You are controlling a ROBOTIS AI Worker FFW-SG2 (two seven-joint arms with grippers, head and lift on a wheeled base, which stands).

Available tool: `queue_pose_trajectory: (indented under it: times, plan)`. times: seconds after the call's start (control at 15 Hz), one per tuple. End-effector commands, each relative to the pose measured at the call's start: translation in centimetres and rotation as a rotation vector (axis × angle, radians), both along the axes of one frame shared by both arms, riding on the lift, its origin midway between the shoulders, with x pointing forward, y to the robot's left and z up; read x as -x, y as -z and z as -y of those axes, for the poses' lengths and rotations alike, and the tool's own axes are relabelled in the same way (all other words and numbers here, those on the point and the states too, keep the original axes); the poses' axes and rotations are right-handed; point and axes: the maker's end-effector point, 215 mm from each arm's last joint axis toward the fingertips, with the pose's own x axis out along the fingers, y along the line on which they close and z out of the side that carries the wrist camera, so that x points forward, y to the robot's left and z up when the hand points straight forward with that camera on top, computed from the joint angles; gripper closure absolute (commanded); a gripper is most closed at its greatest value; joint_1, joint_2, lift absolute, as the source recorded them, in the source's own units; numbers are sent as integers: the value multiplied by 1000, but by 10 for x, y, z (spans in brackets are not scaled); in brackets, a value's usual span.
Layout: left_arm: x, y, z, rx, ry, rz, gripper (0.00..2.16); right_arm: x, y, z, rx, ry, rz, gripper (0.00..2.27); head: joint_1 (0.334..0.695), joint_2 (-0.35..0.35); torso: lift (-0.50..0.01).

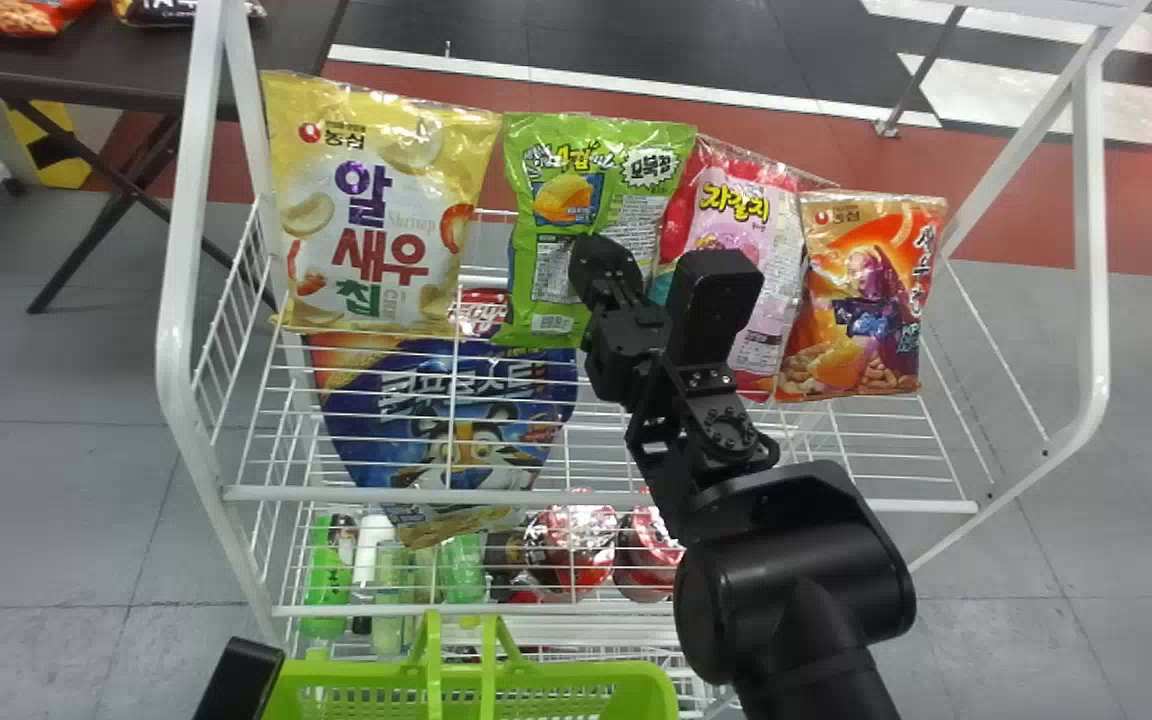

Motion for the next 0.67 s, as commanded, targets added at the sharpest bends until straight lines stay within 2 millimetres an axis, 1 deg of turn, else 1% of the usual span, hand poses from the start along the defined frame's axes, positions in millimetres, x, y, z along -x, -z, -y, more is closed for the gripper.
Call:
queue_pose_trajectory:
  times: [0.0, 0.07, 0.27, 0.47, 0.6]
  plan:
    - [1, 1, 2, -6, 4, 2, 1791, 2, -5, 0, -22, -10, 10, 2223, 695, -226, -15]
    - [2, 3, 2, -11, 7, 3, 1791, 4, -7, -1, -24, -11, 14, 2223, 695, -228, -15]
    - [2, 6, 3, -23, 6, 1, 1791, 12, -26, -9, -55, -33, 54, 2223, 695, -228, -15]
    - [2, 7, 3, -25, 7, 2, 1791, 23, -39, -13, -73, -44, 80, 2223, 695, -223, -15]
    - [2, 7, 3, -26, 8, 2, 1791, 29, -43, -17, -118, -65, 74, 2219, 695, -221, -15]
